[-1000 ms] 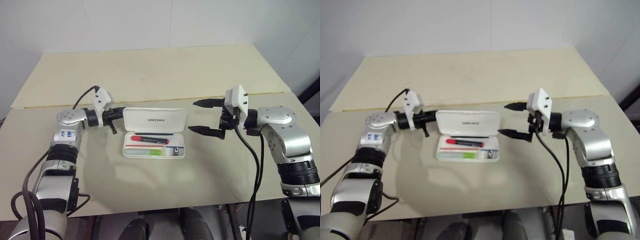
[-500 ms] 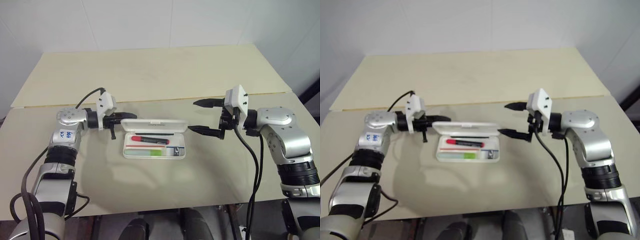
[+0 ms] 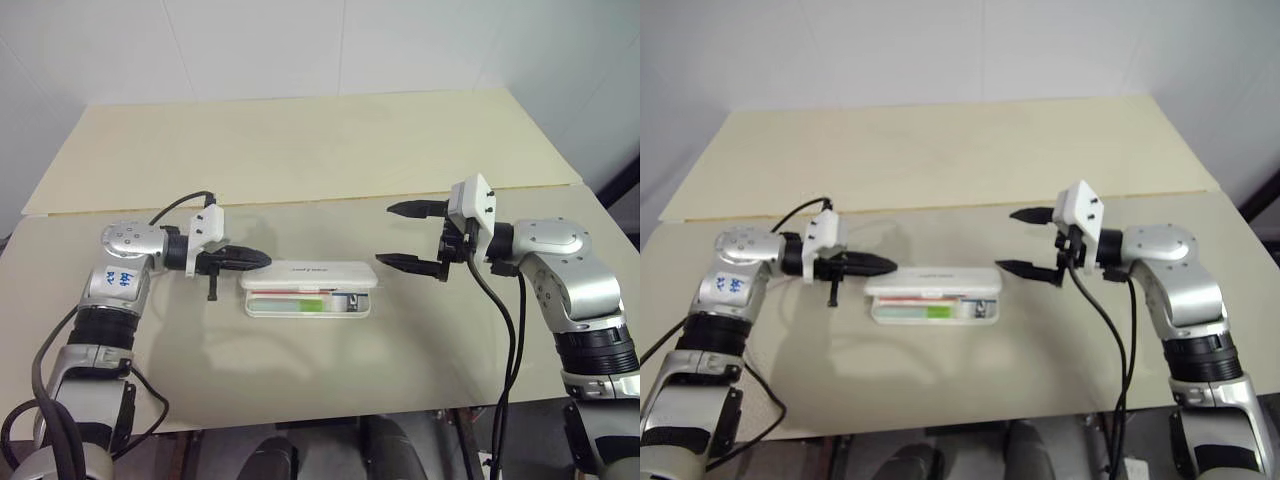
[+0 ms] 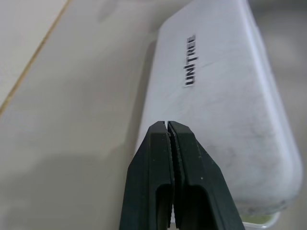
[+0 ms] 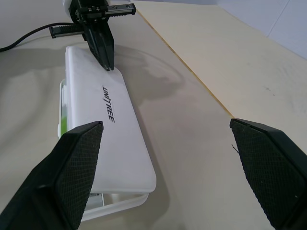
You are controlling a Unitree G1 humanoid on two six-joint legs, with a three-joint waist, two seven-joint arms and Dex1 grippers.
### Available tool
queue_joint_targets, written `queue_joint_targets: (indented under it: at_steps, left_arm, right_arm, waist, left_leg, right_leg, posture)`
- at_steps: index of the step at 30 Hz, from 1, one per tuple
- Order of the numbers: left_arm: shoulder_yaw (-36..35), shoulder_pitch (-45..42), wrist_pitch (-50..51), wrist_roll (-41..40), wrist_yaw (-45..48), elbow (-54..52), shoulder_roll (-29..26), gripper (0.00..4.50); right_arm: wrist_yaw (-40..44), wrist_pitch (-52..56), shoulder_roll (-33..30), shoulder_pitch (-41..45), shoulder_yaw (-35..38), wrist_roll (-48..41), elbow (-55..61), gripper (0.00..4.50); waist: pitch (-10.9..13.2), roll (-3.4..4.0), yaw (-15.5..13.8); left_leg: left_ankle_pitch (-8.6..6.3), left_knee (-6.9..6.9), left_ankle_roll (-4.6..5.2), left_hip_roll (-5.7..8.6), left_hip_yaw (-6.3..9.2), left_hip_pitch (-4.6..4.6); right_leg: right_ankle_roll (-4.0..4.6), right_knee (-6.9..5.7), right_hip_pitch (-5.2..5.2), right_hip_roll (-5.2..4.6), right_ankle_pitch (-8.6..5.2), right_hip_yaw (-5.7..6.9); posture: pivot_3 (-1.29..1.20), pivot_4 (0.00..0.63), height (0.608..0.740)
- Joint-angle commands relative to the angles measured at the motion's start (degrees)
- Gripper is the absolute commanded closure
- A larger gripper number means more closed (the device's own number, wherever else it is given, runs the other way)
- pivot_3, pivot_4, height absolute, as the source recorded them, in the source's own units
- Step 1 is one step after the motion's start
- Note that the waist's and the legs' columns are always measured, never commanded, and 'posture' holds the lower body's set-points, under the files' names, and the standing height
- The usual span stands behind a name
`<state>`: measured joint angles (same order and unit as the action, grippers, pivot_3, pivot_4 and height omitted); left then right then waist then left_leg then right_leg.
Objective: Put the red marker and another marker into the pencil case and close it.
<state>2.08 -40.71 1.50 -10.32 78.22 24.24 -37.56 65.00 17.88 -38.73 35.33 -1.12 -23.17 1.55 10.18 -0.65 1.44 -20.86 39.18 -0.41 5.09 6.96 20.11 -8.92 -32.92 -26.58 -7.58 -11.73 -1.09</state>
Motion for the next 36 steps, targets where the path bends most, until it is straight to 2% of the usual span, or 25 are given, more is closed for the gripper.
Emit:
queue_joint_targets:
  at_steps: [1,20,36]
  left_arm:
    - [0.72,-0.01,0.99,-1.04,1.24,-2.86,-0.81,4.45]
    - [8.06,-2.79,8.9,-0.66,5.0,-6.41,1.09,4.45]
    - [13.87,-2.97,16.34,1.35,6.22,-13.69,-0.78,4.45]
  right_arm:
    - [-0.51,-0.26,0.19,-0.23,1.39,-1.05,1.97,0.0]
    - [-2.03,-0.62,1.26,-1.26,1.23,-0.87,2.8,0.0]
    - [-3.42,-0.38,1.78,-2.6,1.39,-1.06,4.18,0.0]
  waist:
    - [0.0,0.0,0.0]
    - [0.0,0.0,-0.02]
    - [0.0,0.0,-0.02]
  left_leg:
    - [0.0,0.0,0.0,0.0,0.0,0.0]
    - [0.0,0.02,0.0,0.0,-0.01,0.0]
    - [0.0,0.02,0.0,0.0,-0.01,0.0]
  right_leg:
    - [0.0,0.0,0.0,0.0,0.0,0.0]
    - [0.01,-0.02,0.01,0.01,0.0,0.0]
    - [0.01,-0.03,0.01,0.01,0.01,-0.01]
  posture:
    - [0.0,0.15,0.74]
    - [0.0,0.15,0.74]
    - [0.0,0.15,0.74]
